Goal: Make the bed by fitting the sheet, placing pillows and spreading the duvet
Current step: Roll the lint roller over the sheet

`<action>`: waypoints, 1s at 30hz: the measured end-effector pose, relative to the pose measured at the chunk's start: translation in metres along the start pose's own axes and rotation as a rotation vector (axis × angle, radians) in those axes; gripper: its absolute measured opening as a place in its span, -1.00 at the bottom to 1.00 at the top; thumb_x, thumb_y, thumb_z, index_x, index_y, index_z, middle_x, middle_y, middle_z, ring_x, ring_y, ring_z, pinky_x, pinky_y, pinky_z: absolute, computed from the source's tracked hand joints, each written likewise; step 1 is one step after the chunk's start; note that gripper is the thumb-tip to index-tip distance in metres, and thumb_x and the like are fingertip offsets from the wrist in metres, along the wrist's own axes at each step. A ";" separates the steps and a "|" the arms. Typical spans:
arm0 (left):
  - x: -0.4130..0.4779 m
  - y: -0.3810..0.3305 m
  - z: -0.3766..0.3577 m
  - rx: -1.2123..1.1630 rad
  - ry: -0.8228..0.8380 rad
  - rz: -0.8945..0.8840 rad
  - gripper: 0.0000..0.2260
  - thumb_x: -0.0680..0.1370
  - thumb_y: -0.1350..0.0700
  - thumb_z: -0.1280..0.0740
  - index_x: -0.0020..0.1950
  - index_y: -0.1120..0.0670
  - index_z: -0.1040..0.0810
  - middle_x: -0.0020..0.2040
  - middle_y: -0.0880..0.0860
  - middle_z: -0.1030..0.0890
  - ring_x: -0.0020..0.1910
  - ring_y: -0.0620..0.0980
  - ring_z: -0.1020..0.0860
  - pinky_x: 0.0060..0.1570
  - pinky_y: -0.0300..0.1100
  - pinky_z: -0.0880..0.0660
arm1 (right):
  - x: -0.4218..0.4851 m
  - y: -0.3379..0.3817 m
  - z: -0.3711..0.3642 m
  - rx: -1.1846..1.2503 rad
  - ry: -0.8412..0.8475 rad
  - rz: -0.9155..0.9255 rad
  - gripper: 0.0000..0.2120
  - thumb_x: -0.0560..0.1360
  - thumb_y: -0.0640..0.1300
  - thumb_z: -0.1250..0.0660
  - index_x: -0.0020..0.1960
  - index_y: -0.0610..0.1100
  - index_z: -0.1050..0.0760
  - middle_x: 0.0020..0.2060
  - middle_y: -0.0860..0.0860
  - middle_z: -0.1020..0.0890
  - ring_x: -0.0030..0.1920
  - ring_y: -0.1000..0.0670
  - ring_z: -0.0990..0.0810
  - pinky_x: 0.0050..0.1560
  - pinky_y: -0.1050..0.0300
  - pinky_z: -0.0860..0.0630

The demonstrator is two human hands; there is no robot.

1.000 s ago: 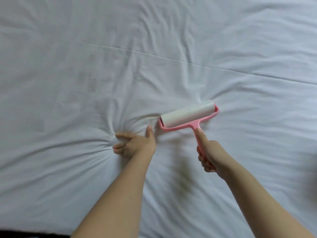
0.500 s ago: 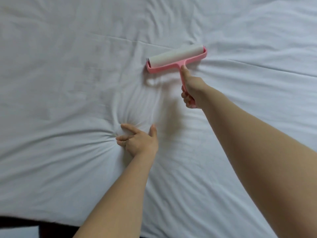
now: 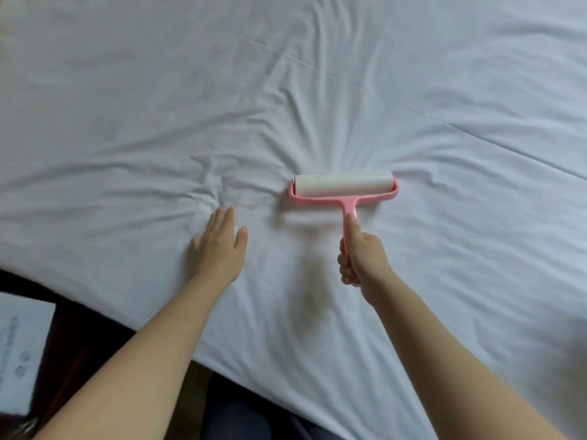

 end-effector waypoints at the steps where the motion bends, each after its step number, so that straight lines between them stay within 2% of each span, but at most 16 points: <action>1: -0.011 0.005 -0.001 0.023 -0.030 -0.005 -0.54 0.63 0.02 -0.09 0.53 0.04 -0.14 0.55 0.06 -0.10 0.53 -0.04 -0.05 0.41 0.02 -0.05 | -0.007 -0.006 0.002 0.007 -0.009 0.032 -0.53 0.53 0.24 -0.15 -0.33 -0.10 -0.19 -0.52 -0.03 -0.24 -0.61 0.04 -0.18 -0.55 0.32 -0.13; 5: -0.057 0.032 -0.016 0.051 -0.070 0.108 -0.51 0.62 0.01 -0.10 0.54 0.02 -0.09 0.56 0.08 -0.01 0.54 0.00 0.02 0.43 0.04 0.04 | -0.034 -0.030 0.007 -0.037 -0.023 0.130 -0.54 0.55 0.18 -0.16 -0.34 -0.11 -0.17 -0.53 -0.03 -0.20 -0.60 0.03 -0.17 -0.58 0.30 -0.12; 11: -0.090 0.078 -0.024 -0.010 -0.075 0.348 -0.45 0.62 -0.01 -0.09 0.56 0.02 0.05 0.56 0.13 0.10 0.54 0.04 0.14 0.45 0.07 0.12 | -0.058 -0.056 -0.025 -0.190 0.127 0.187 -0.61 0.60 0.05 -0.13 -0.29 -0.16 -0.22 -0.44 -0.12 -0.20 -0.58 0.05 -0.16 -0.57 0.29 -0.10; 15: -0.078 0.108 -0.009 -0.020 -0.078 0.421 -0.47 0.64 -0.03 -0.03 0.56 0.06 0.06 0.56 0.16 0.05 0.54 0.06 0.09 0.44 0.08 0.10 | -0.048 -0.055 -0.069 -0.293 0.191 0.189 -0.61 0.59 0.07 -0.14 -0.30 -0.10 -0.14 -0.44 -0.07 -0.18 -0.57 0.07 -0.15 -0.56 0.27 -0.11; 19: -0.055 0.125 0.000 0.002 0.018 0.405 -0.47 0.64 -0.06 0.01 0.54 0.17 0.01 0.54 0.19 -0.08 0.52 0.10 -0.02 0.41 0.10 -0.04 | -0.023 -0.033 -0.106 -0.317 0.187 0.151 -0.59 0.58 0.13 -0.13 -0.30 -0.10 -0.16 -0.50 -0.04 -0.22 -0.62 0.07 -0.16 -0.58 0.31 -0.13; 23: -0.040 0.129 0.002 -0.073 0.156 0.370 -0.44 0.64 -0.06 0.01 0.52 0.26 0.00 0.50 0.29 -0.11 0.50 0.19 -0.05 0.39 0.05 -0.14 | 0.000 0.009 -0.139 -0.398 0.145 0.158 -0.57 0.57 0.19 -0.12 -0.30 -0.11 -0.22 -0.50 -0.05 -0.32 -0.63 0.05 -0.25 -0.60 0.35 -0.20; 28: -0.033 0.135 0.008 -0.074 0.243 0.313 -0.44 0.64 -0.06 0.01 0.51 0.27 -0.01 0.44 0.33 -0.18 0.44 0.23 -0.15 0.32 0.03 -0.24 | 0.017 0.050 -0.182 -0.401 0.099 0.188 -0.54 0.53 0.26 -0.12 -0.31 -0.09 -0.25 -0.50 -0.04 -0.32 -0.58 0.02 -0.24 -0.56 0.36 -0.19; 30: -0.035 0.138 0.007 -0.077 0.242 0.278 -0.44 0.64 -0.05 0.00 0.51 0.27 0.00 0.45 0.31 -0.17 0.45 0.23 -0.13 0.34 0.03 -0.23 | 0.014 0.055 -0.191 -0.359 0.079 0.213 -0.55 0.54 0.24 -0.12 -0.31 -0.09 -0.21 -0.50 -0.03 -0.29 -0.59 0.03 -0.21 -0.57 0.35 -0.17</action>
Point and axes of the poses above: each hand's wrist, its own x-axis towards the middle knuckle, its own z-axis out of the back of the hand, y = z × x, the point moved 4 cm from there along x, towards the middle knuckle
